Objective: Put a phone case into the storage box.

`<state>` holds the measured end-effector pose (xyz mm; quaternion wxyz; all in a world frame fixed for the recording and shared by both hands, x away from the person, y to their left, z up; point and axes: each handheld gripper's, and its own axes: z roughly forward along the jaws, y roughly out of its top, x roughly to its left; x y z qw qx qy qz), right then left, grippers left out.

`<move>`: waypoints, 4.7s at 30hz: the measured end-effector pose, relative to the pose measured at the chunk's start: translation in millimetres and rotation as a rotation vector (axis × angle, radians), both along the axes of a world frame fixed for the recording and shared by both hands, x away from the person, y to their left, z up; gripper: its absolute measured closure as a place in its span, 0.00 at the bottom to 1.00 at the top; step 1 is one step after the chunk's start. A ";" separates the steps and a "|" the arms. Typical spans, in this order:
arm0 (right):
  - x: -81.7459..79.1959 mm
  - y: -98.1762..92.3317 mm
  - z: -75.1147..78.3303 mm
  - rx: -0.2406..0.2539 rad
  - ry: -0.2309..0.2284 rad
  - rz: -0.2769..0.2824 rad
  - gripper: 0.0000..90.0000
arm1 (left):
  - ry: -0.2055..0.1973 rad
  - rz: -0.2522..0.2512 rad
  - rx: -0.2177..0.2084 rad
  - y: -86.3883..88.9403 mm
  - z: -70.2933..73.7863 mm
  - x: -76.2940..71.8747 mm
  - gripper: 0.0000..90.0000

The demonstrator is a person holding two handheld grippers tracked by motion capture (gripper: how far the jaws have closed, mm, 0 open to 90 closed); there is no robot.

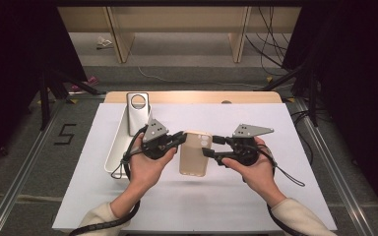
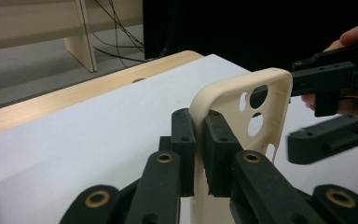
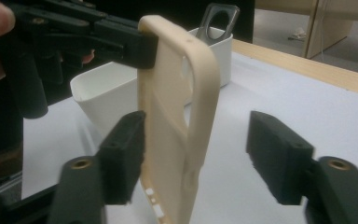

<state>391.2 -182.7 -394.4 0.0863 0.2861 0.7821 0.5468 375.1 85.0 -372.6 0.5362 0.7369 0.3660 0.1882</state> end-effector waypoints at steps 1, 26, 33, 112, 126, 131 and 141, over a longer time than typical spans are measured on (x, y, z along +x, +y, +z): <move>0.0 0.3 -0.4 -0.001 -0.005 0.003 0.35 | 0.000 0.002 0.002 1.5 0.2 0.5 0.93; -5.7 -43.9 -9.9 -0.033 -0.019 -0.034 0.19 | -0.050 0.025 -0.002 29.4 14.9 6.5 0.93; -9.4 -56.7 -11.9 -0.038 -0.021 -0.058 0.19 | -0.070 0.032 -0.001 42.9 21.5 8.1 0.92; -26.6 -98.3 -21.0 -0.051 -0.009 -0.141 0.18 | -0.137 0.128 0.020 139.4 70.9 40.8 0.92; -27.6 -98.1 -20.3 -0.049 -0.012 -0.138 0.18 | -0.137 0.155 0.047 150.4 65.9 55.2 0.92; -27.5 -98.2 -20.4 -0.049 -0.011 -0.139 0.18 | -0.134 0.165 0.057 152.6 63.2 60.5 0.92; -27.8 -98.3 -19.9 -0.048 -0.015 -0.139 0.18 | -0.146 0.180 0.070 154.9 64.3 65.3 0.92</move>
